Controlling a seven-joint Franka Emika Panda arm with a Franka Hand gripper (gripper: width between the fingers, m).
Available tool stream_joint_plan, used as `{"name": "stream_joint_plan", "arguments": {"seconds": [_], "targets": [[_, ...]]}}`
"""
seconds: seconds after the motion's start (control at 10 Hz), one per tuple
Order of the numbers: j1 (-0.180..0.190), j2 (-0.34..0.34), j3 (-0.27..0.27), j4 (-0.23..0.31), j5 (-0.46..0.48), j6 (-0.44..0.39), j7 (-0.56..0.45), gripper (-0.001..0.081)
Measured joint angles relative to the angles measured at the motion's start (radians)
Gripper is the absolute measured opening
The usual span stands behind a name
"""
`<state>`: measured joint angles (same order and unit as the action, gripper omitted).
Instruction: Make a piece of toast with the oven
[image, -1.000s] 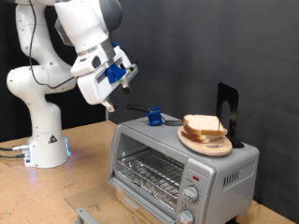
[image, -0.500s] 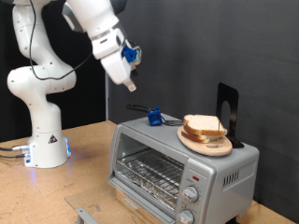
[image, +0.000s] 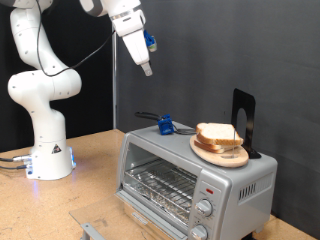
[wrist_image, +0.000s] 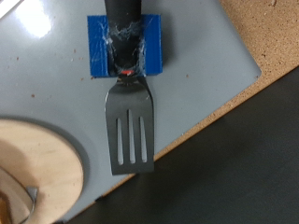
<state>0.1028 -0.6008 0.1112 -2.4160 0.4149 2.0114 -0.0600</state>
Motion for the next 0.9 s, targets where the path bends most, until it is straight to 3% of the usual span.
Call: {"name": "stream_joint_plan", "arguments": {"seconds": [0.3,0.9], "targets": [[-0.009,0.000,0.045,-0.033,-0.028,0.053,0.057,0.0808],[-0.008,0.014,0.060,-0.073,-0.025,0.126,0.059,0.0808]]}}
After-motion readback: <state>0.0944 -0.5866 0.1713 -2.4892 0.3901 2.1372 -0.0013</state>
